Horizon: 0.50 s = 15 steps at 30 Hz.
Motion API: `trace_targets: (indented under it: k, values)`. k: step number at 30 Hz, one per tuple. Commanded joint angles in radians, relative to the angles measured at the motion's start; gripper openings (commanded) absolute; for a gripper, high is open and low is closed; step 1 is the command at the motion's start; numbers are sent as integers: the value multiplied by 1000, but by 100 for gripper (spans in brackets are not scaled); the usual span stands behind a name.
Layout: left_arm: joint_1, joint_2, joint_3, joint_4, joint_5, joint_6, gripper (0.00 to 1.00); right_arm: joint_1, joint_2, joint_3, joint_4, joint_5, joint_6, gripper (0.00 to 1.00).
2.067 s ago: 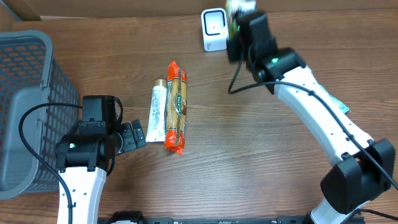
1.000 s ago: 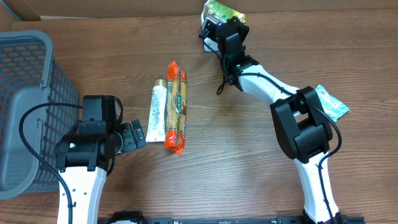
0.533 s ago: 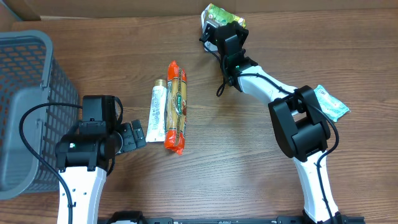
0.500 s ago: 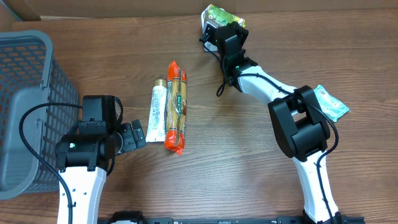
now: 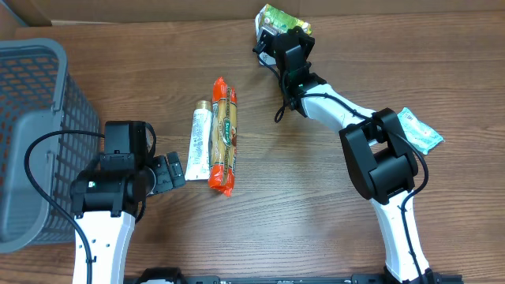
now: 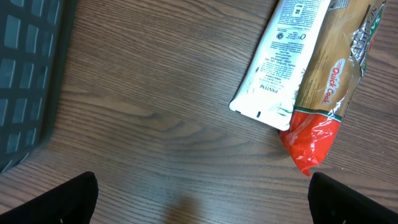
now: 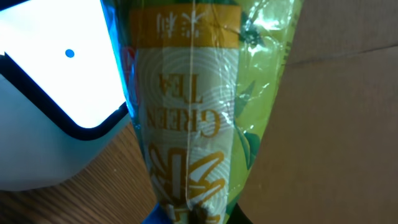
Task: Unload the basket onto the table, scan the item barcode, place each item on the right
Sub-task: 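Hold the juice carton up to the white scanner with right gripper, then carry the juice carton right and release it beside the wipes pack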
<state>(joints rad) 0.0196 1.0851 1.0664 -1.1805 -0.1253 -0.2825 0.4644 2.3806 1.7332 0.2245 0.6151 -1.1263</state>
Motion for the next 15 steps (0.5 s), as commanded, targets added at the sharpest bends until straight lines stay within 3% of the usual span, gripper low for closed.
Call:
trace_targets:
  k: [1, 6, 8, 12, 14, 15]
  values:
    - [0, 2, 0, 3, -13, -10, 100, 7, -17, 17, 29, 54, -25, 4]
    - [0, 2, 0, 3, -13, -10, 99, 23, -76, 17, 3, 64, -13, 4]
    - [0, 2, 0, 3, -13, -10, 100, 32, -123, 17, -38, 60, 56, 4]
    - [0, 2, 0, 3, -13, -10, 100, 53, -274, 17, -338, -73, 196, 4]
    - [0, 2, 0, 3, -13, -10, 100, 59, -337, 17, -451, -125, 306, 4]
    - [0, 2, 0, 3, -13, -10, 100, 59, -402, 17, -565, -209, 434, 4]
